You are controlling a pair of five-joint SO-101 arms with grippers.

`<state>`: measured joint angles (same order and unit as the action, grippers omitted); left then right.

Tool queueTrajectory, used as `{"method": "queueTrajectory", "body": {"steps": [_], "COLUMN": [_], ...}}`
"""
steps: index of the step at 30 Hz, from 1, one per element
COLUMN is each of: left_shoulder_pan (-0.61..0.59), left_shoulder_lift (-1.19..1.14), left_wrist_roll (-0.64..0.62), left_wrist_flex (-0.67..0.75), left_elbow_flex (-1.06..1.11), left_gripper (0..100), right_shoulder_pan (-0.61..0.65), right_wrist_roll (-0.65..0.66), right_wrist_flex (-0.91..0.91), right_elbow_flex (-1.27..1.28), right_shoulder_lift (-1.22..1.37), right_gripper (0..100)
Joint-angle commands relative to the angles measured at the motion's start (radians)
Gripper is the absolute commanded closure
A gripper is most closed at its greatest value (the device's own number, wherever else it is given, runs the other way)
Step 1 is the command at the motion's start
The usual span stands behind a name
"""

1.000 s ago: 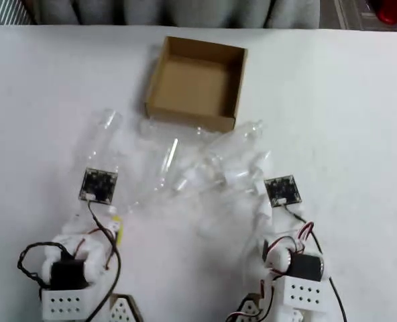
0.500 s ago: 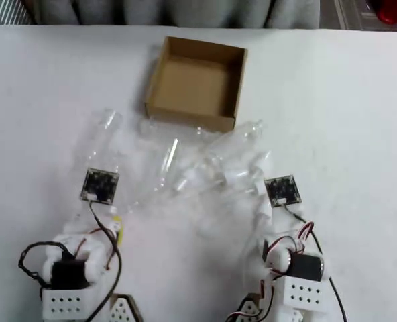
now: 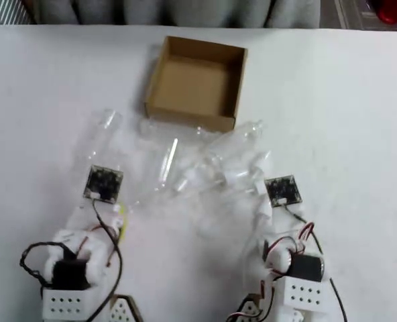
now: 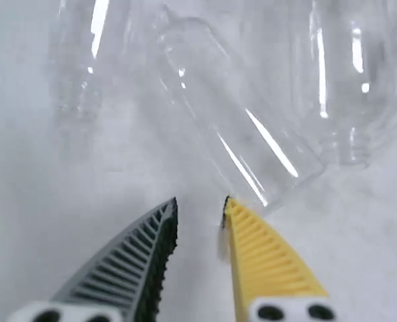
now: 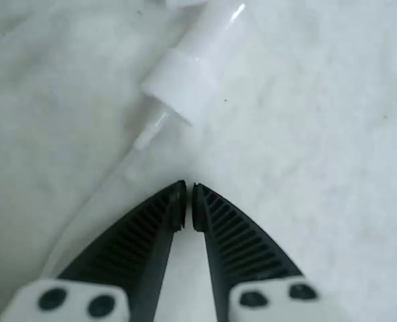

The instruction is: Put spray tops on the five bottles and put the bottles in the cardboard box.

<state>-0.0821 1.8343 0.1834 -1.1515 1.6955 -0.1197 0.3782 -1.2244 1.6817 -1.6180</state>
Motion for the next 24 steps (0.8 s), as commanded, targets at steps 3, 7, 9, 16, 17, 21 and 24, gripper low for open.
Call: {"method": "queueTrajectory", "body": {"steps": [3, 7, 9, 16, 17, 21, 24], "left_shoulder_pan": [0.041, 0.042, 0.039, 0.058, 0.058, 0.05, 0.07], "left_shoulder_lift": [-0.018, -0.018, -0.022, -0.028, -0.044, -0.24, -0.464], "left_wrist_roll": [0.011, 0.009, 0.009, 0.0, 0.0, -0.063, -0.141], "left_wrist_flex": [0.083, 0.08, 0.043, -0.051, -0.025, 0.021, 0.023], "left_elbow_flex": [-0.141, -0.239, -0.315, -0.517, -0.528, -0.6, -0.694], "left_gripper": [87, 87, 87, 87, 87, 87, 87], "right_shoulder_pan": [0.045, 0.13, 0.13, 0.07, 0.067, 0.065, 0.07], "right_wrist_roll": [0.043, 0.104, 0.109, 0.236, 0.258, 0.281, 0.287], "right_wrist_flex": [0.079, 0.131, 0.125, 0.096, 0.093, 0.09, 0.077], "right_elbow_flex": [0.008, 0.008, 0.008, 0.008, 0.008, 0.008, 0.008], "right_shoulder_lift": [-0.185, -0.185, -0.185, -0.185, -0.185, -0.185, -0.185], "right_gripper": [98.1, 98.1, 98.2, 98.1, 98.1, 98.1, 98.1]}}
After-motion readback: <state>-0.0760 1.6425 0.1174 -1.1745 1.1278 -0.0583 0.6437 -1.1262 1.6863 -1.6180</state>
